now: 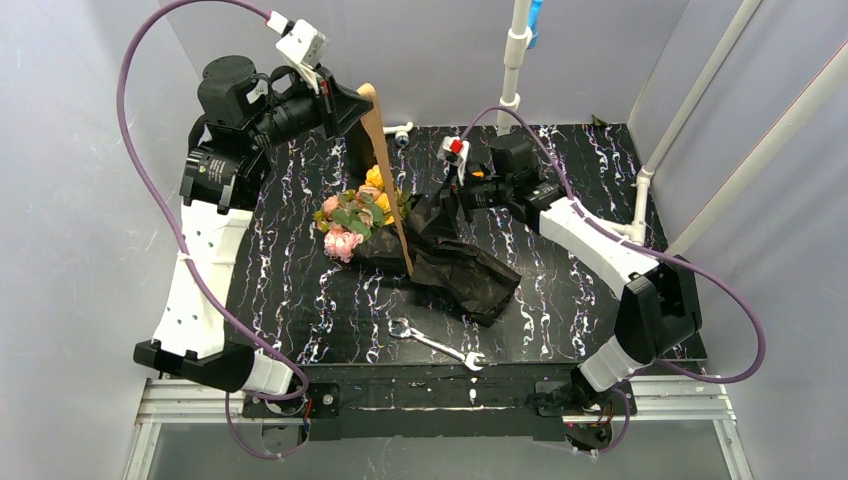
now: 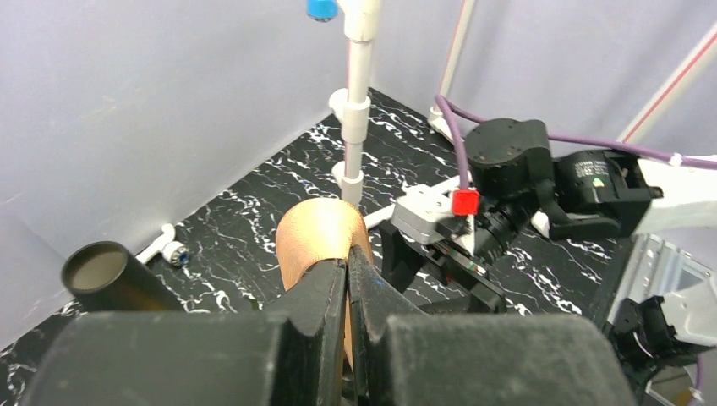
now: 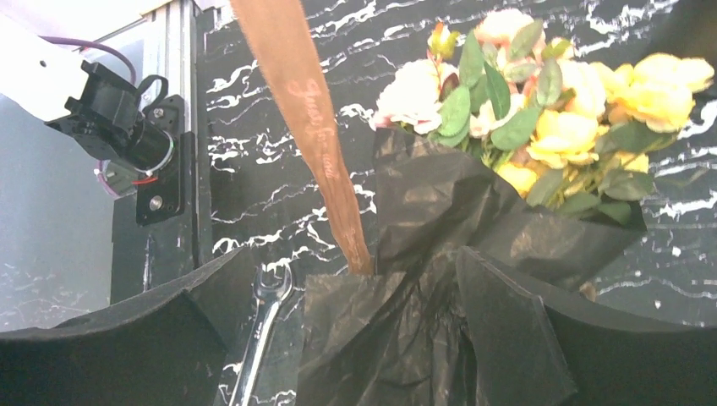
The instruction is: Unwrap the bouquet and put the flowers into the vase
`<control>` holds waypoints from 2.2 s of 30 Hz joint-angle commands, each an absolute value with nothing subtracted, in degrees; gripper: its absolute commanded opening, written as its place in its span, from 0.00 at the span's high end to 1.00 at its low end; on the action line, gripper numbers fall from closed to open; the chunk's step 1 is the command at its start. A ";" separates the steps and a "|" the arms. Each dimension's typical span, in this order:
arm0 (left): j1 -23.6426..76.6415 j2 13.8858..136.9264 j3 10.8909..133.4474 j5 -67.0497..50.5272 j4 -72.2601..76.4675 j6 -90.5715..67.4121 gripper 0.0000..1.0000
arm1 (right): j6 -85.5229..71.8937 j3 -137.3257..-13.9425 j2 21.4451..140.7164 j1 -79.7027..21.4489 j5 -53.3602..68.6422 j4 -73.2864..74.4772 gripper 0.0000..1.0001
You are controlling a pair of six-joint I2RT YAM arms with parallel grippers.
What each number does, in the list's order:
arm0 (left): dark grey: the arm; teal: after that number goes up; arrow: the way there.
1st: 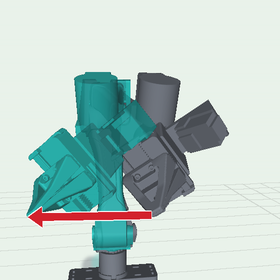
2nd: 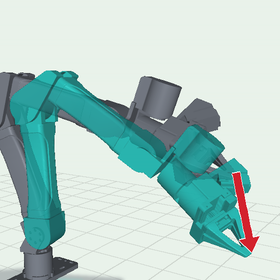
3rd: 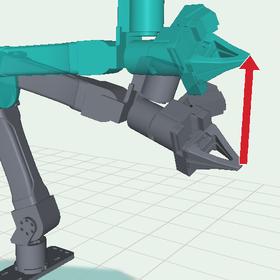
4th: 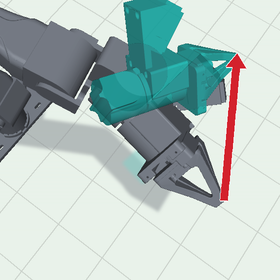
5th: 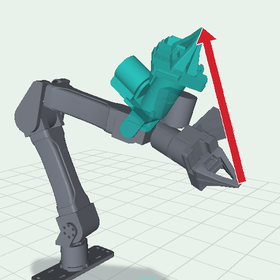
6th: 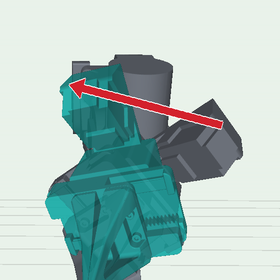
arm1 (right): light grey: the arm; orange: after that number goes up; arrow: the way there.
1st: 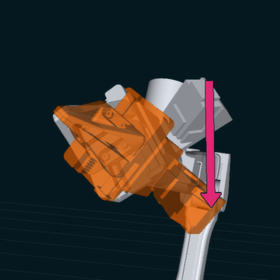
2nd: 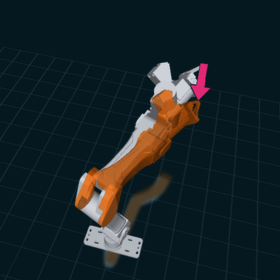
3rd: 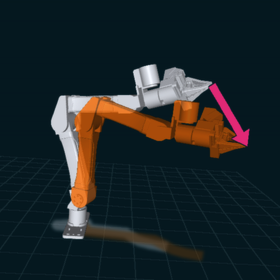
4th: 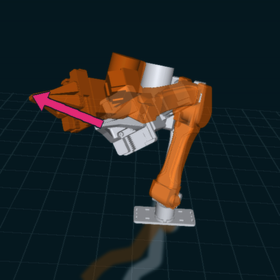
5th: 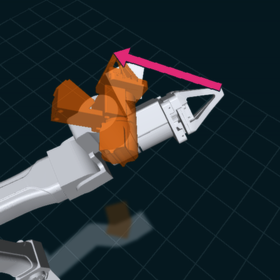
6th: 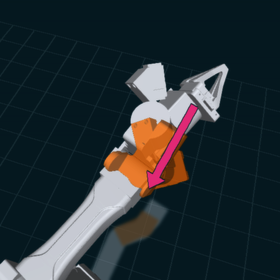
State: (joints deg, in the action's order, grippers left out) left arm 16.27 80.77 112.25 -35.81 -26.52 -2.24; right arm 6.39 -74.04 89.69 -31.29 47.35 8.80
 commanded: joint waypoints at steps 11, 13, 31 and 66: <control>16.11 79.19 119.02 -27.16 -28.48 3.37 1.00 | 1.27 -70.25 91.05 -39.19 41.14 -8.93 0.06; 16.10 78.34 117.92 -26.45 -26.82 2.50 1.00 | 2.32 -71.01 92.10 -40.51 40.48 -7.98 0.07; 13.71 70.06 106.12 -12.66 -32.18 1.51 1.00 | -0.69 -86.43 97.40 -43.84 34.83 -3.81 0.99; 12.04 51.25 72.93 -32.91 -22.63 7.34 0.02 | -10.12 -127.17 99.57 -41.38 32.19 -2.11 0.99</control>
